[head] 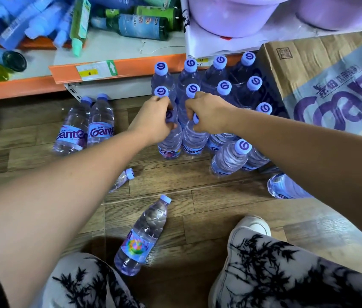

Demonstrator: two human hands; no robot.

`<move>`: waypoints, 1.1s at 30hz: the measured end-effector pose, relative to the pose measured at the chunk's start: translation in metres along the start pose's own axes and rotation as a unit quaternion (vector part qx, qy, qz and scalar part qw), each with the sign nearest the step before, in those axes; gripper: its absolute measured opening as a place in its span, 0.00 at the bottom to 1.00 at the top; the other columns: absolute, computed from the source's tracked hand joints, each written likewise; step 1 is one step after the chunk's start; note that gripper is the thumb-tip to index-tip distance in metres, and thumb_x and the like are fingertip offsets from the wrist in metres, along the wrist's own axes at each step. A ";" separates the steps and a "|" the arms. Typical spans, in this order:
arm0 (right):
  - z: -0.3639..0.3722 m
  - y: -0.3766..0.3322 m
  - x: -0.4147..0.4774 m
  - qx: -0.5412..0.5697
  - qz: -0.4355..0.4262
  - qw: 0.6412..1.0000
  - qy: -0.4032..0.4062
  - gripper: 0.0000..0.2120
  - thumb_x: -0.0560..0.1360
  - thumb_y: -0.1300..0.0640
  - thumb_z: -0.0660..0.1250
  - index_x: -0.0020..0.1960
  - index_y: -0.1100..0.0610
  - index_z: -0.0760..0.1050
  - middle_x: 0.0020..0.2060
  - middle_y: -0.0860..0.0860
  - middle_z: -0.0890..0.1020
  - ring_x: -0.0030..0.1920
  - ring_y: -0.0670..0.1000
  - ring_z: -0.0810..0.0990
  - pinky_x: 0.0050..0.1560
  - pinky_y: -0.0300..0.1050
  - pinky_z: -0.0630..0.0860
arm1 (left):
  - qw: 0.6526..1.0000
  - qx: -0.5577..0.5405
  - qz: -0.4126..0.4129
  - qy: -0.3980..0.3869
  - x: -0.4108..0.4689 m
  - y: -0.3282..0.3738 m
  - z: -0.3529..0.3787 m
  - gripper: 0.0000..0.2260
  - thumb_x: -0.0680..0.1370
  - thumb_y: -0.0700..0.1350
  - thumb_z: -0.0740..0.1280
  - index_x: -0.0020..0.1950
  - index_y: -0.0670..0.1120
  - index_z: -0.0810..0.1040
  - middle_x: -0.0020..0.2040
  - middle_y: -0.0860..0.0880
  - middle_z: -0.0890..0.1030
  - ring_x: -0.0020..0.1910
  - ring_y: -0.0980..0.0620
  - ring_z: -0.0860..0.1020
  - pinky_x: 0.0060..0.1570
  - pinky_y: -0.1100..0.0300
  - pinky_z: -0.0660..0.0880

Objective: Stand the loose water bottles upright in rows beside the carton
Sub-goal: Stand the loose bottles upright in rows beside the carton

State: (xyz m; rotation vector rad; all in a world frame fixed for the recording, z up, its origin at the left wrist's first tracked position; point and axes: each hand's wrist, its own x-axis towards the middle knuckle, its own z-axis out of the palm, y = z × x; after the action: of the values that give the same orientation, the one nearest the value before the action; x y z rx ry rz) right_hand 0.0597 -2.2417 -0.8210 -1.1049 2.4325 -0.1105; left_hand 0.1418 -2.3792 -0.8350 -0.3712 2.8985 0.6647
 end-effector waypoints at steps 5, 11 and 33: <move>-0.001 -0.001 -0.002 -0.009 0.006 1.000 -0.007 0.12 0.72 0.60 0.67 0.54 0.58 0.72 0.58 0.57 0.72 0.52 0.62 0.77 0.52 0.56 0.77 | 0.999 0.021 0.022 -0.011 -0.009 0.003 0.003 0.17 0.73 0.43 0.71 0.57 0.38 0.71 0.59 0.41 0.72 0.56 0.41 0.75 0.56 0.50 0.73; 0.001 -0.001 -0.002 -0.022 0.006 1.000 -0.002 0.12 0.73 0.61 0.65 0.56 0.58 0.72 0.59 0.58 0.71 0.52 0.62 0.77 0.48 0.51 0.74 | 0.998 0.059 -0.005 0.030 -0.010 0.007 0.007 0.20 0.74 0.48 0.70 0.58 0.38 0.69 0.58 0.39 0.73 0.54 0.37 0.76 0.45 0.53 0.69; -0.020 -0.033 -0.002 -0.201 -0.031 0.976 0.074 0.16 0.76 0.50 0.64 0.60 0.57 0.73 0.55 0.56 0.76 0.56 0.60 0.77 0.39 0.47 0.66 | 0.984 0.124 0.016 -0.125 -0.030 -0.029 -0.003 0.43 0.74 0.52 0.69 0.78 0.51 0.42 0.76 0.44 0.60 0.64 0.38 0.74 0.57 0.46 0.74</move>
State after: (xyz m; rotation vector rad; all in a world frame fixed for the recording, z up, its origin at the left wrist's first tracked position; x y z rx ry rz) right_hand 0.0749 -2.2653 -0.7938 -1.3871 2.6245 0.3057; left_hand 0.1777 -2.3992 -0.8382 -0.1941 2.7064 0.3209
